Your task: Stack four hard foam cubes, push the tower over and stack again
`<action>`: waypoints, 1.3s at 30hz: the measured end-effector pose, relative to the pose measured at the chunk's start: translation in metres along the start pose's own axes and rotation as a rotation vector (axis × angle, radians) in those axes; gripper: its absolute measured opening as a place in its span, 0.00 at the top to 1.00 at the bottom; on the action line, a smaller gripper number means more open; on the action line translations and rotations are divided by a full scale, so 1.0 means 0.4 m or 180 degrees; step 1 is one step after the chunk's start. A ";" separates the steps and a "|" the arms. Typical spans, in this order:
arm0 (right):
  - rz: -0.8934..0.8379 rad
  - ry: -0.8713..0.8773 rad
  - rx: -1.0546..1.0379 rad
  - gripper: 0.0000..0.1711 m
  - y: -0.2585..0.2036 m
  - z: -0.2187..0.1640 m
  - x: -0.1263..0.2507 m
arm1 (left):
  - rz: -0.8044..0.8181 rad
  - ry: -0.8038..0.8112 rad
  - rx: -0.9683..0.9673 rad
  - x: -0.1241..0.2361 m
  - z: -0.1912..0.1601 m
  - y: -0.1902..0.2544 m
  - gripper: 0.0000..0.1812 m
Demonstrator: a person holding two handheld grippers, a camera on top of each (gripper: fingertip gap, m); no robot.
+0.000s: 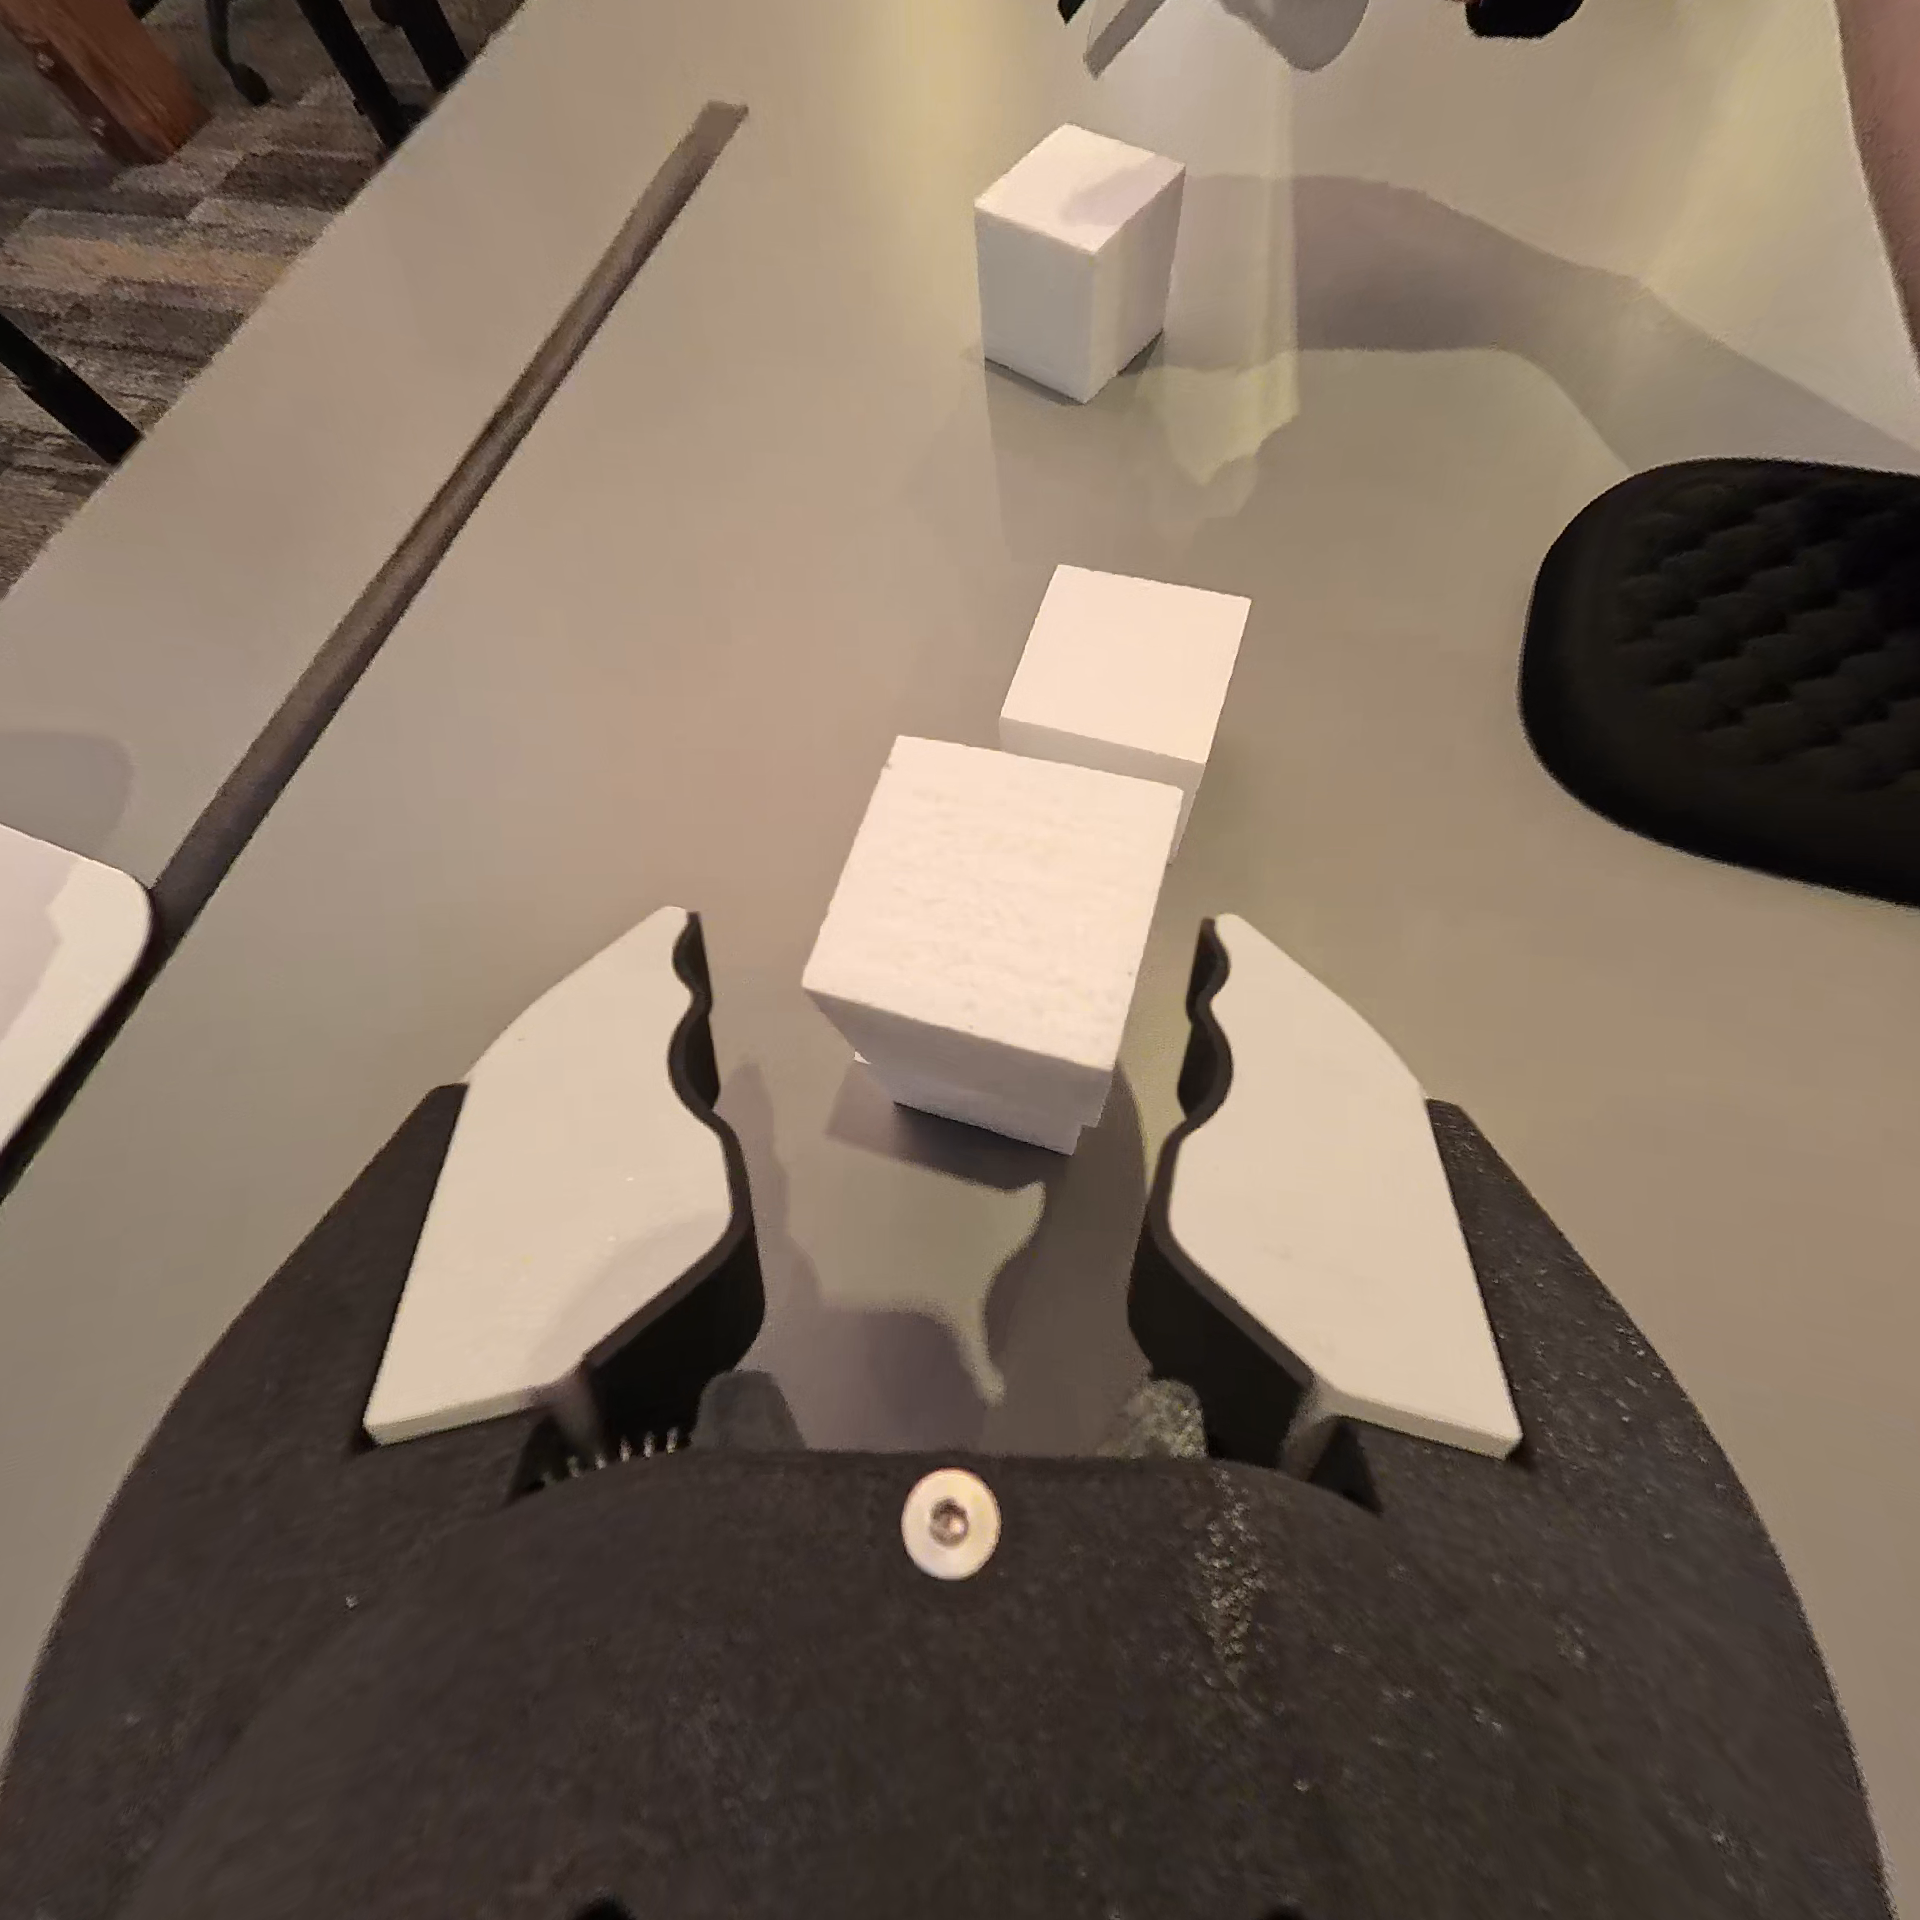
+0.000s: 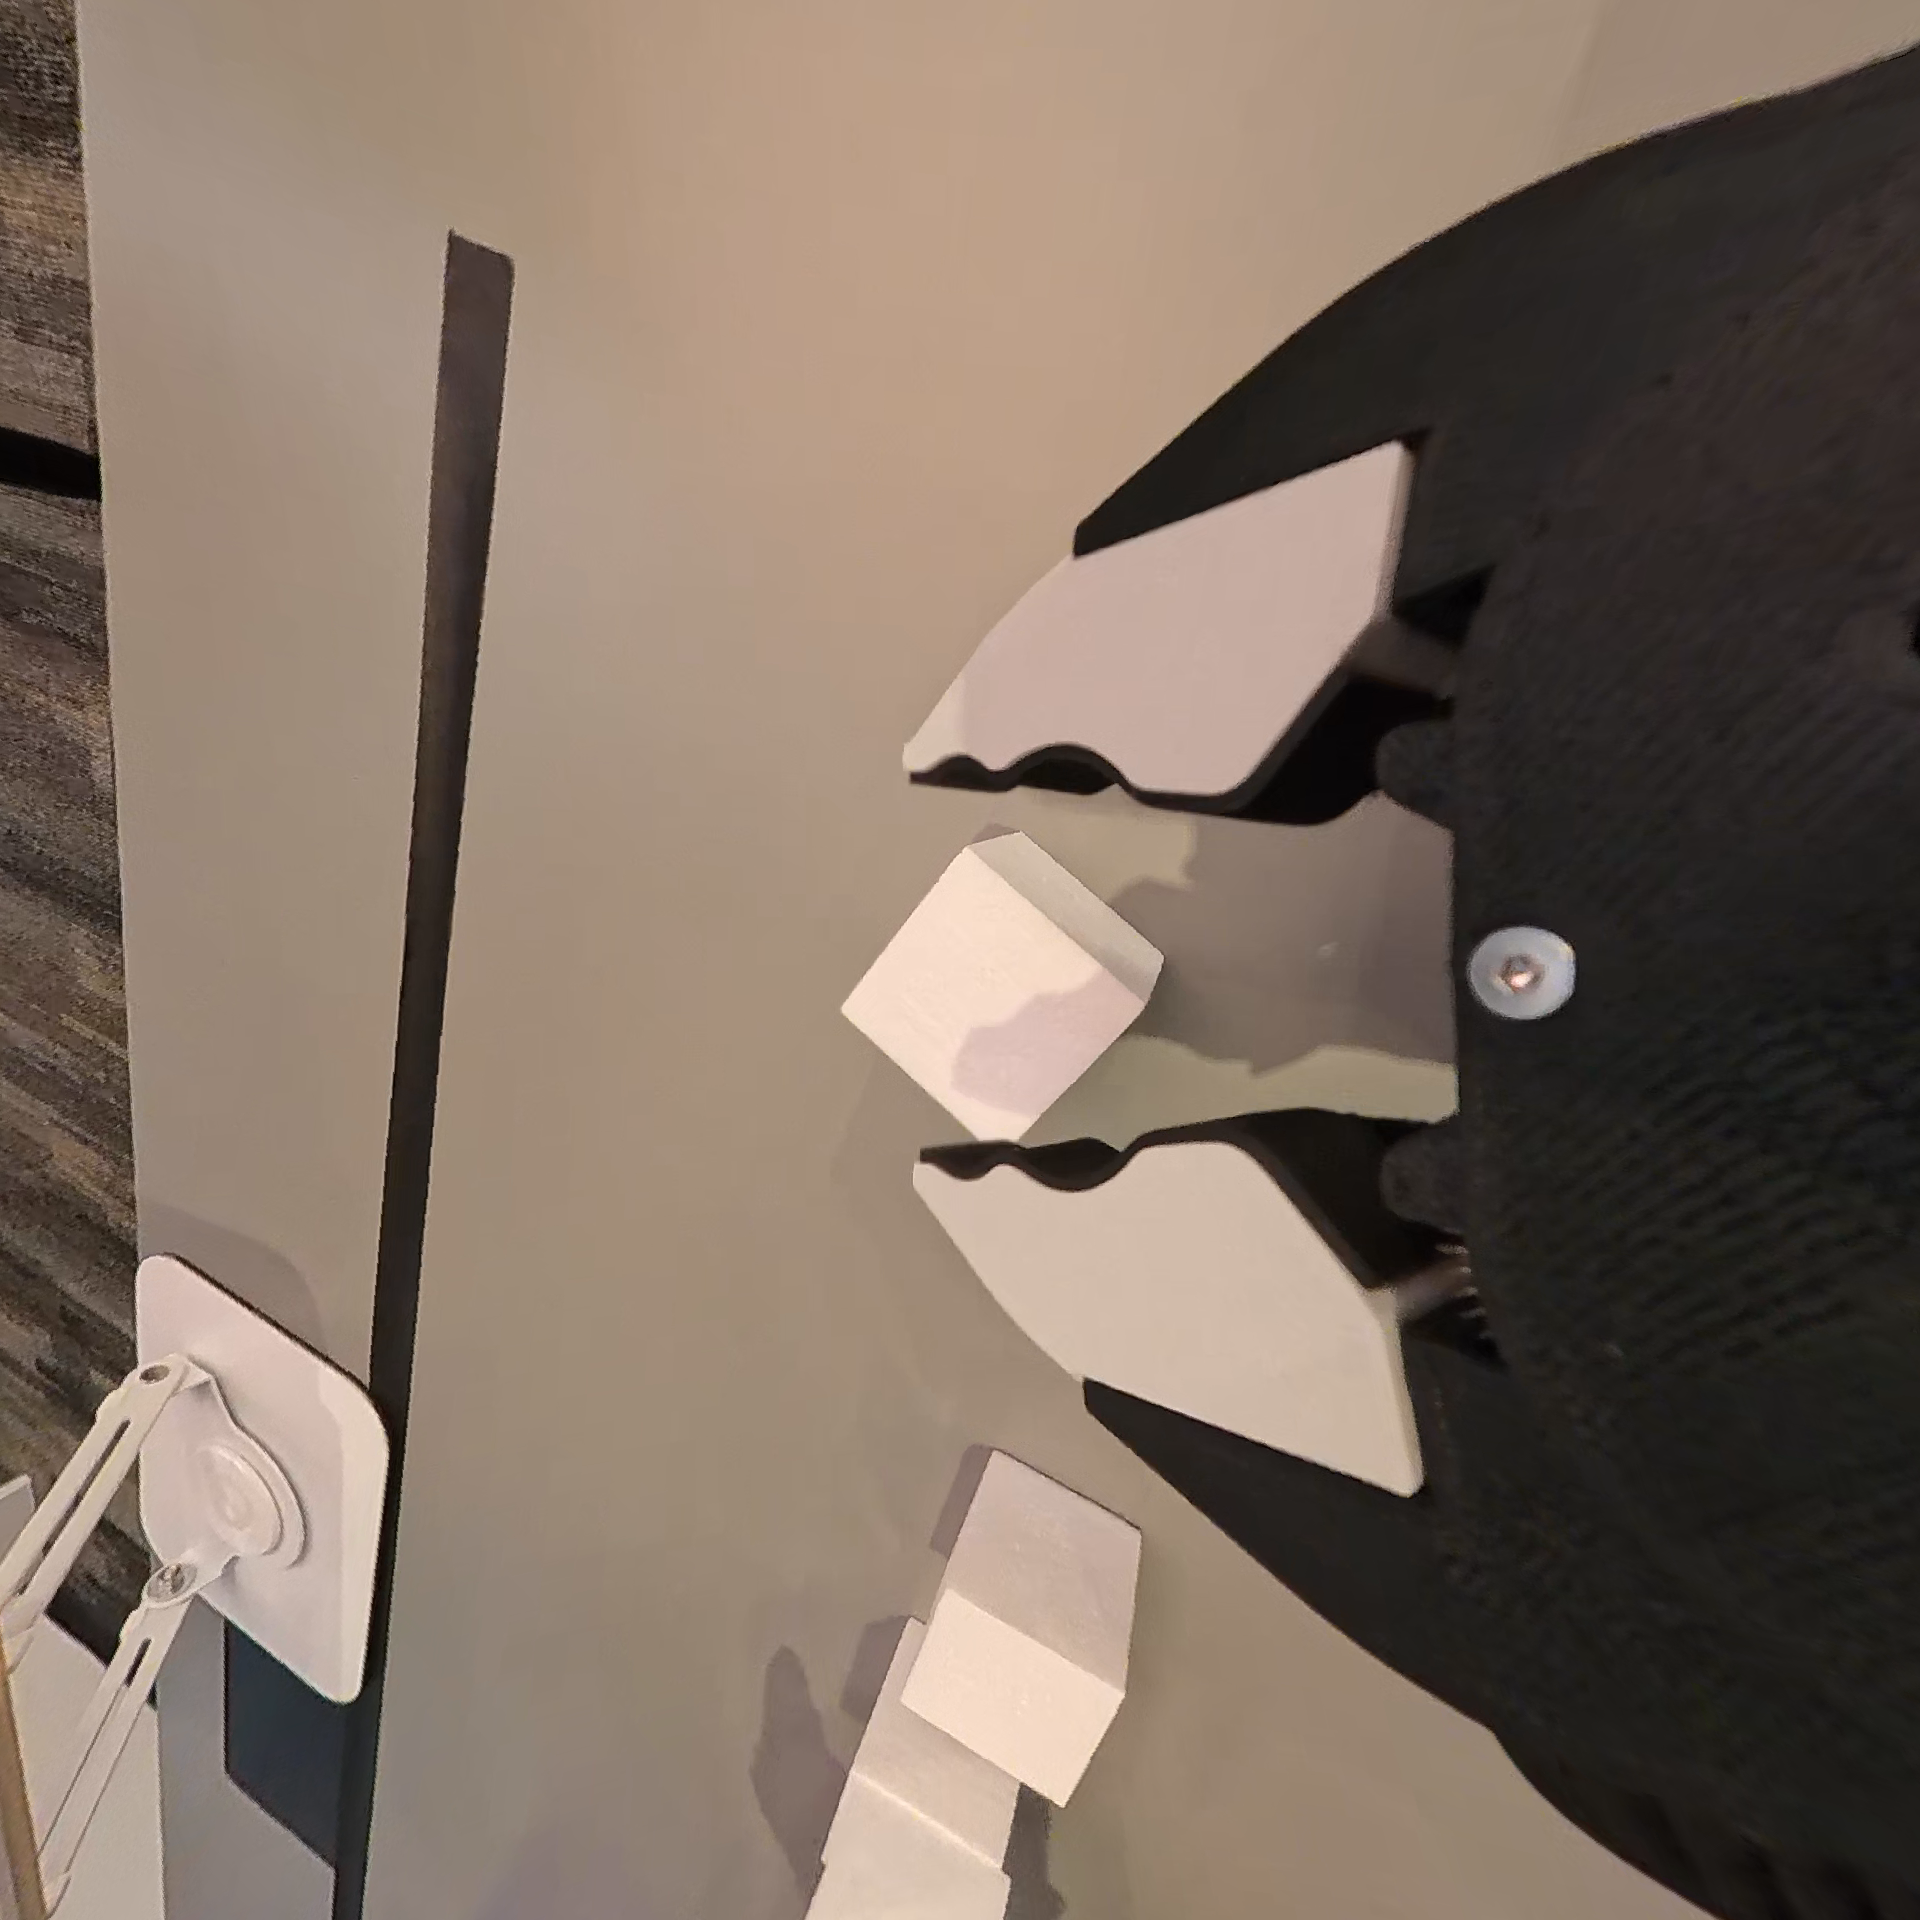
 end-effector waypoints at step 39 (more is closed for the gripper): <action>-0.1037 -0.1588 -0.0866 0.64 -0.103 0.004 -0.066 | 0.0828 0.0595 0.0486 0.448 0.007 -0.162 0.60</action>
Point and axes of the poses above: each gripper's, where its closed fingertips meet, x back along the fingers, z out of its top, y = z × x across the jaws, the point moved 8 cm from there along x, back along the fingers, and after that the axes turned 3 degrees about y, right-handed, at the moved point
